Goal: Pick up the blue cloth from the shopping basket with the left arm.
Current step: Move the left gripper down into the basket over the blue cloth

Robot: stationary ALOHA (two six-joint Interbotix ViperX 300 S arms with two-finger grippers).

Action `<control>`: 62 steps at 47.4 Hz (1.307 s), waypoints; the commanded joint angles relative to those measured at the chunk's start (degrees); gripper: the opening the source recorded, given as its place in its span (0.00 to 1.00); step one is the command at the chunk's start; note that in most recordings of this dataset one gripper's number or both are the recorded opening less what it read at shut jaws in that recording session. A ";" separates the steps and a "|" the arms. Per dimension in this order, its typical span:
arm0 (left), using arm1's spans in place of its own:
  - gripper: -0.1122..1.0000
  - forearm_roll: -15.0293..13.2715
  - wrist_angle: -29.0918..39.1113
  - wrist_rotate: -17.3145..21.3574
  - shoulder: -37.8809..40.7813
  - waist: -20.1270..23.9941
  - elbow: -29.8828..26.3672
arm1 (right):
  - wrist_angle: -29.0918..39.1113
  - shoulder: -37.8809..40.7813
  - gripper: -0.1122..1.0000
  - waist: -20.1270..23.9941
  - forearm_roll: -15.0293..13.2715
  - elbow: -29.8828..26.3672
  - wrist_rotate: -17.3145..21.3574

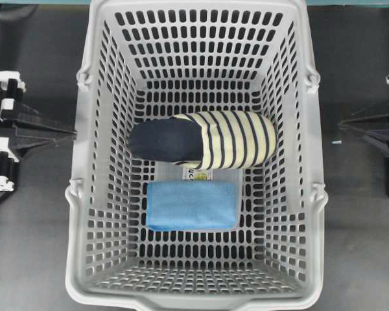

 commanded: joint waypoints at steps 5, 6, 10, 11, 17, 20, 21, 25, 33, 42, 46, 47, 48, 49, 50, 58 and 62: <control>0.10 2.37 9.58 -1.23 1.32 -2.37 -7.38 | 0.35 -0.97 0.11 0.09 0.35 -1.23 0.35; 0.10 2.46 11.43 -1.32 1.67 -2.55 -8.53 | 0.70 -1.14 0.11 0.09 0.35 -1.32 0.35; 0.10 2.37 18.72 -1.49 3.52 -3.43 -13.27 | 1.85 -2.02 0.11 0.09 0.35 -1.49 0.44; 0.10 2.37 20.57 -1.41 4.31 -3.60 -14.59 | 2.11 -2.29 0.11 0.09 0.35 -1.49 0.44; 0.10 2.46 30.85 -0.88 9.14 -4.75 -23.38 | 3.52 -3.16 0.11 0.09 0.35 -1.76 0.79; 0.10 2.37 34.45 -0.79 11.87 -4.92 -27.07 | 4.31 -3.43 0.11 0.09 0.26 -1.85 0.97; 0.10 2.37 36.21 -0.88 13.36 -4.92 -28.92 | 4.57 -3.52 0.11 0.09 0.35 -1.85 0.97; 0.10 2.37 40.52 -0.88 17.49 -5.01 -33.84 | 5.54 -3.60 0.11 0.09 0.35 -1.85 0.97; 0.10 2.37 48.69 -1.41 26.98 -5.45 -42.54 | 6.06 -3.60 0.11 0.18 0.35 -1.76 0.97; 0.10 2.46 55.55 -1.76 37.00 -5.71 -49.39 | 6.06 -3.52 0.11 0.09 0.35 -1.76 0.97; 0.11 2.37 57.22 -2.20 40.43 -5.80 -51.68 | 6.06 -3.60 0.11 0.09 0.35 -1.67 0.97; 0.11 2.37 57.66 -2.37 41.31 -5.98 -52.21 | 6.06 -3.60 0.11 0.09 0.35 -1.58 0.97; 0.11 2.37 58.01 -2.46 42.10 -6.15 -52.56 | 6.06 -3.52 0.11 0.09 0.35 -1.58 1.05; 0.12 2.46 58.62 -2.81 43.24 -6.24 -53.17 | 6.15 -3.60 0.11 0.09 0.35 -1.58 0.97; 0.13 2.37 59.24 -3.08 44.03 -6.24 -53.44 | 6.06 -3.60 0.11 0.18 0.35 -1.58 1.05; 0.50 2.37 59.94 -6.59 50.01 -7.29 -55.28 | 6.15 -3.60 0.11 0.09 0.35 -1.41 1.05; 0.73 2.37 59.85 -6.86 52.73 -7.91 -56.51 | 6.06 -3.60 0.11 0.09 0.35 -1.41 1.05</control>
